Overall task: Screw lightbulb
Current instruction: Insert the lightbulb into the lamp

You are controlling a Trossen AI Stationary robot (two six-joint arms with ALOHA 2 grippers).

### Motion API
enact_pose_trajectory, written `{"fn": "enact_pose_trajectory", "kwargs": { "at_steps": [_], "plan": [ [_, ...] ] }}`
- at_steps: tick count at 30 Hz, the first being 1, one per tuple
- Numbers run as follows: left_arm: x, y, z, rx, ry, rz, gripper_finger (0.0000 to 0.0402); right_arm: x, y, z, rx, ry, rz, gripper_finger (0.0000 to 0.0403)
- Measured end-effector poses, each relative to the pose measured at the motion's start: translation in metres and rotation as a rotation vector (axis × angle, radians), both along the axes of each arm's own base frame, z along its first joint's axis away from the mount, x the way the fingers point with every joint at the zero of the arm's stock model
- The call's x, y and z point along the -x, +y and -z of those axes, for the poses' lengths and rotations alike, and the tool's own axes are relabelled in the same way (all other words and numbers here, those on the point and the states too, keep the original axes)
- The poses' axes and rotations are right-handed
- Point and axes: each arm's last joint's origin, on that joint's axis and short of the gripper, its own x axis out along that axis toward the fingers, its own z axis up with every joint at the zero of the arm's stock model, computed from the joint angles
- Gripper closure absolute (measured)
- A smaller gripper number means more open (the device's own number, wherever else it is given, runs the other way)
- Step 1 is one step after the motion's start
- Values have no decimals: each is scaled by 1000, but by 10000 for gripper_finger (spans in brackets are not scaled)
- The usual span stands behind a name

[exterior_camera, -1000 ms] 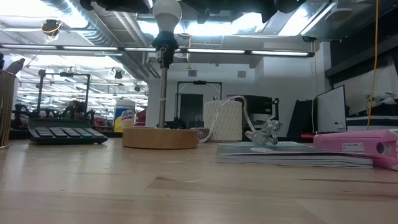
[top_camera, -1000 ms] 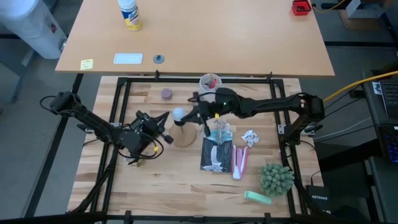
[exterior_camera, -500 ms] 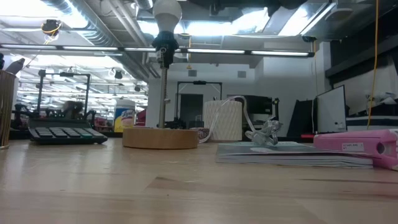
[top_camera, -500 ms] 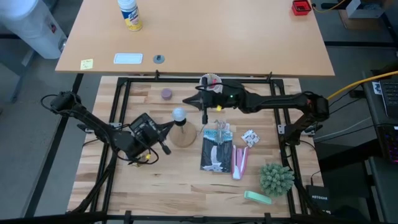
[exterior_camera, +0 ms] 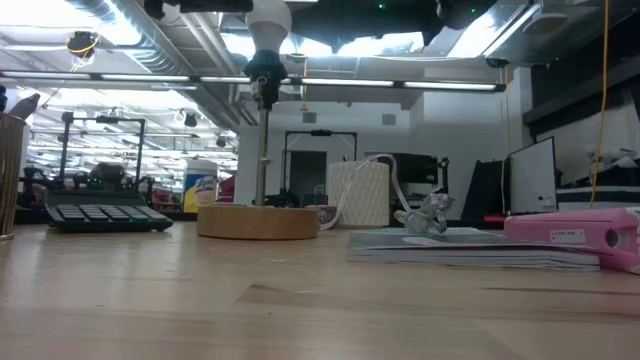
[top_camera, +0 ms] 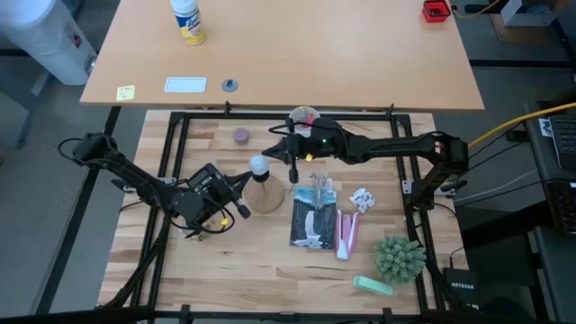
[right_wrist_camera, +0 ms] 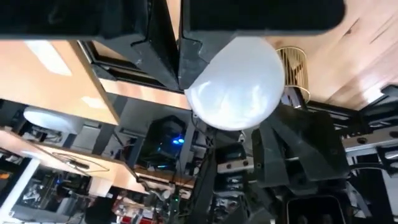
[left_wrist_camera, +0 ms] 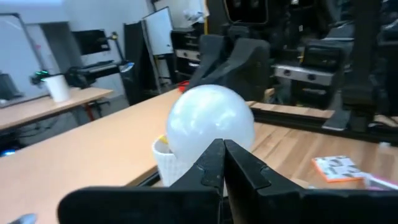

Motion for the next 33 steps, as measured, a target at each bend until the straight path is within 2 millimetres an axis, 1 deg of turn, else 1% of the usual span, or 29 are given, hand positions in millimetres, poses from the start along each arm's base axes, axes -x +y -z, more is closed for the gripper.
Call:
{"fn": "enact_pose_trajectory", "kwargs": {
  "at_steps": [2,10,18,22,28,33],
  "plan": [
    [1,1,0,-4,5,-29,400,0,0,1,-14,16,-19,386],
    [2,1,1,-15,22,-95,400,-1,19,2,-21,35,-56,386],
    [4,4,1,-16,22,-184,400,-2,30,3,-59,51,-117,386],
    [3,5,1,-15,22,-178,400,-2,37,4,-64,55,-158,386],
    [3,5,1,-14,20,-170,400,-3,46,5,-62,63,-174,386],
    [3,5,0,-24,28,-164,400,-3,45,5,-60,64,-163,386]
  ]
}}
